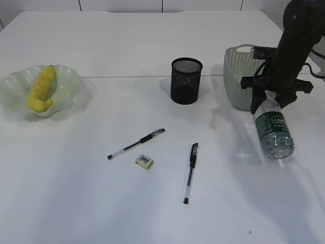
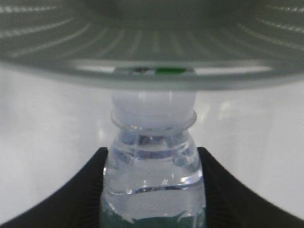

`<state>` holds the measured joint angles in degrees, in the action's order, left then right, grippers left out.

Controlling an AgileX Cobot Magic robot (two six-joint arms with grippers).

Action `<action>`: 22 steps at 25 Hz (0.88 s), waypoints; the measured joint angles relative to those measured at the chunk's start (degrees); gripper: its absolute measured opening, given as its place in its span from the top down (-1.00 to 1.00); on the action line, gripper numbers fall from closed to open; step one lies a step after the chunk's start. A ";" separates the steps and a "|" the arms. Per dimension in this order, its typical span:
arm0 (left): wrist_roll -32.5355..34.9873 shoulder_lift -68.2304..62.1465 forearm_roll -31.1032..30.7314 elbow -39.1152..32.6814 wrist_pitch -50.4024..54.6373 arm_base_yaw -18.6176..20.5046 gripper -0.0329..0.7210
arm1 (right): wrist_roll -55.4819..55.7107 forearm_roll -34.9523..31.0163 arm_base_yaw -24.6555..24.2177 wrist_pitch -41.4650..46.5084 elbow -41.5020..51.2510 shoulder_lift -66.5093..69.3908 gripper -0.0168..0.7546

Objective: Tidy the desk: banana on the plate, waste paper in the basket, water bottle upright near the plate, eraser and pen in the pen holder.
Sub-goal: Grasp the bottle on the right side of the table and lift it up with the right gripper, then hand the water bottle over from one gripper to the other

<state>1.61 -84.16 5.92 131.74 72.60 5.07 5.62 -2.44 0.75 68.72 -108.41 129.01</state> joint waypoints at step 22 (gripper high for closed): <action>0.00 0.00 0.00 0.00 0.00 0.00 0.15 | -12.54 -25.40 0.36 0.82 -2.22 0.04 0.01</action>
<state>1.61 -84.16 5.92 131.74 72.60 5.07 -6.92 -27.83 1.12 69.54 -110.63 129.05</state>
